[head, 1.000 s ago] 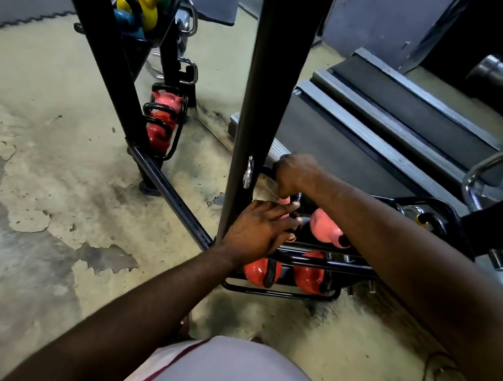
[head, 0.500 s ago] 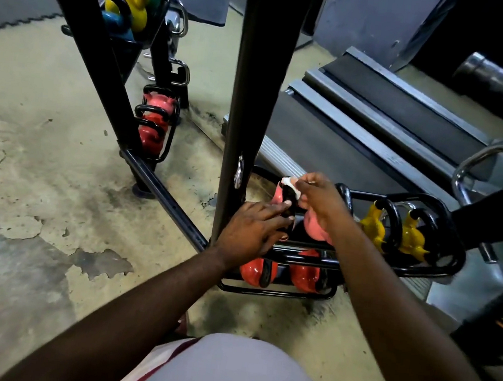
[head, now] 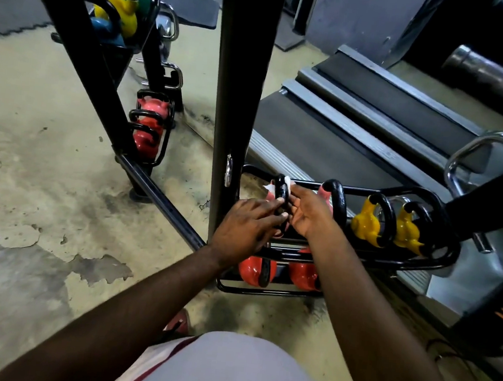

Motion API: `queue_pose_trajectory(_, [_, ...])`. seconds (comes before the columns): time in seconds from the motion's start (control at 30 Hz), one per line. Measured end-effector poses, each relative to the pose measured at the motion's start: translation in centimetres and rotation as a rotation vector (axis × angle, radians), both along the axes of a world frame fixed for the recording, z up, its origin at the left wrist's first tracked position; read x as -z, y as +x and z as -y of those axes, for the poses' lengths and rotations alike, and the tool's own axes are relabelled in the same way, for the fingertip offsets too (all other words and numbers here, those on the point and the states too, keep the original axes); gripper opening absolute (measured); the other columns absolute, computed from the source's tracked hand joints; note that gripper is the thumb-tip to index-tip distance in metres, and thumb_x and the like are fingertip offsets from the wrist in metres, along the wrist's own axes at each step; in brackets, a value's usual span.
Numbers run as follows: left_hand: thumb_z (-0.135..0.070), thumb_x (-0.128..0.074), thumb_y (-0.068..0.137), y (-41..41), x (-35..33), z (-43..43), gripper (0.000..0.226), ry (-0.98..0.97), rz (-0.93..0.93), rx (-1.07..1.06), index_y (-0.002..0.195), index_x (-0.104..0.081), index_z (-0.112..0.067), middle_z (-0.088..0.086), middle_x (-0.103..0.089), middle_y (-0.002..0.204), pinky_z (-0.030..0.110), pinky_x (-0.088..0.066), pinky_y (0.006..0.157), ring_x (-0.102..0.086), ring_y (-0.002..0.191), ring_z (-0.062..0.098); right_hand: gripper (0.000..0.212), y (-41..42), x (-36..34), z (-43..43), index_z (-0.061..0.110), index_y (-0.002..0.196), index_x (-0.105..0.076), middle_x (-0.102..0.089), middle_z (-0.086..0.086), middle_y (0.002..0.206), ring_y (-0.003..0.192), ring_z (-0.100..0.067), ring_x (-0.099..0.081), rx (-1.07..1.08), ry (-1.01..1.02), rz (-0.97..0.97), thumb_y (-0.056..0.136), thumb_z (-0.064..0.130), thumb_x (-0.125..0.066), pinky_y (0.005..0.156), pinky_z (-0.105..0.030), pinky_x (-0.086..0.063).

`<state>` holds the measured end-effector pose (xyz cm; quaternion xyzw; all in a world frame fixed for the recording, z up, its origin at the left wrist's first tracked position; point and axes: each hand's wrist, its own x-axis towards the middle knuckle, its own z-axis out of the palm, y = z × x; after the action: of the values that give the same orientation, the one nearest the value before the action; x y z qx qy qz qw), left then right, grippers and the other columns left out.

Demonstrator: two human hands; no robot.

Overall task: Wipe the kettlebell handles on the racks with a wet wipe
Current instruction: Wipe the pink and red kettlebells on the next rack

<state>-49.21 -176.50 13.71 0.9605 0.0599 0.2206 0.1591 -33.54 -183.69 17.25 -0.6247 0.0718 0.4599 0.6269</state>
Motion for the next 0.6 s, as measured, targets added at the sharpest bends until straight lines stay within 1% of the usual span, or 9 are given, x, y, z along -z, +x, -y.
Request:
queue_pose_trajectory(0.07, [-0.029,-0.064,0.091,-0.1,0.1,0.1,0.036,0.048,0.014,0.005,0.127,-0.063,-0.027,0.003,-0.055,0.141,0.041,-0.044,0.094,-0.051,0.122,0.023,0.011,-0.6,0.4,1.4,0.013,0.101,-0.063,-0.071,-0.003,0.087,0.077,-0.018,-0.067,0.005,-0.029,0.122,0.096,0.022,-0.061,0.066,-0.029,-0.054])
queue_pose_trajectory(0.1, [-0.030,-0.065,0.091,0.0,0.0,0.2,0.038,0.072,0.020,0.005,0.129,-0.061,-0.027,0.005,-0.055,0.138,0.041,-0.044,0.094,-0.050,0.121,0.023,0.007,-0.8,0.5,2.2,0.017,0.095,-0.062,-0.067,-0.003,0.082,0.074,-0.018,-0.064,0.002,-0.035,0.206,0.093,0.021,-0.066,0.067,-0.029,-0.053])
queue_pose_trajectory(0.13, [-0.031,-0.065,0.091,0.1,-0.1,0.3,0.041,0.091,0.030,0.004,0.131,-0.058,-0.028,0.006,-0.056,0.134,0.041,-0.044,0.093,-0.050,0.119,0.024,0.010,-0.9,0.3,2.9,0.019,0.088,-0.062,-0.065,-0.003,0.079,0.074,-0.019,-0.062,-0.016,-0.035,0.310,0.087,0.021,-0.073,0.069,-0.032,-0.052])
queue_pose_trajectory(0.2, [-0.033,-0.062,0.092,0.1,-0.1,0.6,0.046,0.108,0.056,-0.005,0.135,-0.049,-0.028,0.008,-0.057,0.120,0.040,-0.046,0.087,-0.052,0.109,0.024,0.017,-0.5,-0.6,2.7,0.023,0.074,-0.066,-0.064,-0.003,0.074,0.075,-0.022,-0.060,-0.076,-0.013,0.552,0.071,0.024,-0.082,0.071,-0.037,-0.050])
queue_pose_trajectory(0.27, [-0.035,-0.059,0.093,-0.3,0.3,1.1,0.047,0.146,0.069,-0.005,0.138,-0.046,-0.028,0.007,-0.057,0.109,0.040,-0.047,0.082,-0.053,0.101,0.023,0.016,0.3,-1.7,0.8,0.024,0.069,-0.067,-0.062,0.002,0.069,0.073,-0.020,-0.059,-0.224,-0.102,0.862,0.066,0.026,-0.083,0.070,-0.033,-0.047])
queue_pose_trajectory(0.37, [-0.037,-0.061,0.092,-1.1,1.6,2.0,0.046,0.197,0.077,0.004,0.136,-0.056,-0.025,0.003,-0.054,0.101,0.038,-0.045,0.075,-0.050,0.093,0.023,0.012,0.4,-3.3,-1.9,0.023,0.077,-0.067,-0.056,0.002,0.084,0.084,-0.018,-0.057,-0.575,-0.371,1.300,0.074,0.022,-0.079,0.071,-0.029,-0.043])
queue_pose_trajectory(0.47, [-0.037,-0.064,0.090,-1.3,2.2,2.5,0.050,0.234,0.083,-0.010,0.137,-0.056,-0.025,0.000,-0.048,0.105,0.035,-0.038,0.073,-0.046,0.091,0.022,0.014,-0.4,-4.5,-2.6,0.025,0.091,-0.069,-0.057,-0.006,0.103,0.102,-0.028,-0.057,-1.013,-0.709,1.643,0.077,0.026,-0.072,0.088,-0.037,-0.047])
queue_pose_trajectory(0.53, [-0.038,-0.064,0.089,-1.2,2.1,2.5,0.054,0.249,0.042,-0.021,0.141,-0.053,-0.027,0.001,-0.054,0.109,0.035,-0.038,0.076,-0.047,0.093,0.022,0.026,-1.3,-5.1,-2.9,0.023,0.104,-0.070,-0.058,-0.006,0.111,0.109,-0.027,-0.055,-1.233,-0.844,1.795,0.079,0.030,-0.070,0.093,-0.040,-0.043])
queue_pose_trajectory(0.6, [-0.042,-0.067,0.085,-1.2,2.4,2.4,0.062,0.241,-0.016,-0.030,0.143,-0.050,-0.027,0.001,-0.058,0.111,0.035,-0.037,0.079,-0.048,0.096,0.022,0.031,-1.6,-5.8,-3.1,0.024,0.110,-0.069,-0.058,-0.004,0.113,0.111,-0.025,-0.054,-1.319,-0.855,1.858,0.080,0.032,-0.070,0.094,-0.040,-0.041])
